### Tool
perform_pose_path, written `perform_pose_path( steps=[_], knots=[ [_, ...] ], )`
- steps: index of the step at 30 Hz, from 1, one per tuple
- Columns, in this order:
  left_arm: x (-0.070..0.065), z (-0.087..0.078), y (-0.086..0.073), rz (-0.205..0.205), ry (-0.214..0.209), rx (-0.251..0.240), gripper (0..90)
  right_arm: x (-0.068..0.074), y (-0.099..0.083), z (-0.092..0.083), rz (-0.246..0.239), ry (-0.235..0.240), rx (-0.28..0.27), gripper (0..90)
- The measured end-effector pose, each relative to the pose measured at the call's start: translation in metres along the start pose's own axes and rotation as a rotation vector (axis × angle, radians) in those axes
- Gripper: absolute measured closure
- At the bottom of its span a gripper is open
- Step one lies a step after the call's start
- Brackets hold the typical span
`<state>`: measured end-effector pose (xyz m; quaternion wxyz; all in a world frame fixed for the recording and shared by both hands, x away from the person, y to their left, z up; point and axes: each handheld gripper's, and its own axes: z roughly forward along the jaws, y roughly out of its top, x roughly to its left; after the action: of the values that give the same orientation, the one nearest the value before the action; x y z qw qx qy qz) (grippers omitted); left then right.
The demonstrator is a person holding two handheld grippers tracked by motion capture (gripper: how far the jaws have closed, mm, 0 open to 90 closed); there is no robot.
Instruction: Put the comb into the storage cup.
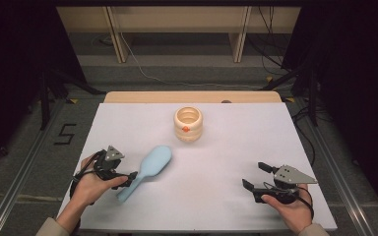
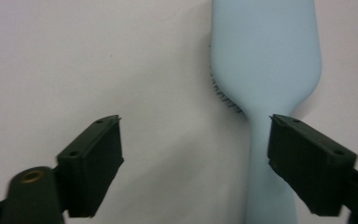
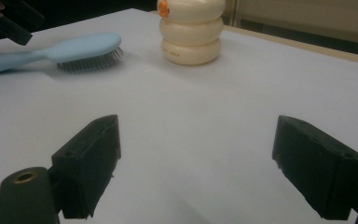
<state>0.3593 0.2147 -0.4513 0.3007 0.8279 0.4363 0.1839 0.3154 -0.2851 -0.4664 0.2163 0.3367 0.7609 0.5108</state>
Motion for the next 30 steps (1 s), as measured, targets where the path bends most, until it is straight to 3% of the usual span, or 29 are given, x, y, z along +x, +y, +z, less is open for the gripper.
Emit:
perform_pose_path(
  steps=[11, 18, 30],
  knots=[
    [-0.005, -0.001, 0.003, 0.035, 0.02, 0.012, 0.5, 0.0, 0.0, 0.0, -0.001, 0.0, 0.001, 16.1],
    [-0.01, 0.001, 0.004, 0.04, -0.013, 0.056, 0.0, 0.0, 0.0, 0.0, 0.002, -0.001, 0.001, 16.1],
    [-0.018, 0.006, 0.01, 0.076, -0.048, 0.082, 0.7, 0.0, 0.0, 0.0, 0.008, -0.007, -0.005, 16.1]
  ],
)
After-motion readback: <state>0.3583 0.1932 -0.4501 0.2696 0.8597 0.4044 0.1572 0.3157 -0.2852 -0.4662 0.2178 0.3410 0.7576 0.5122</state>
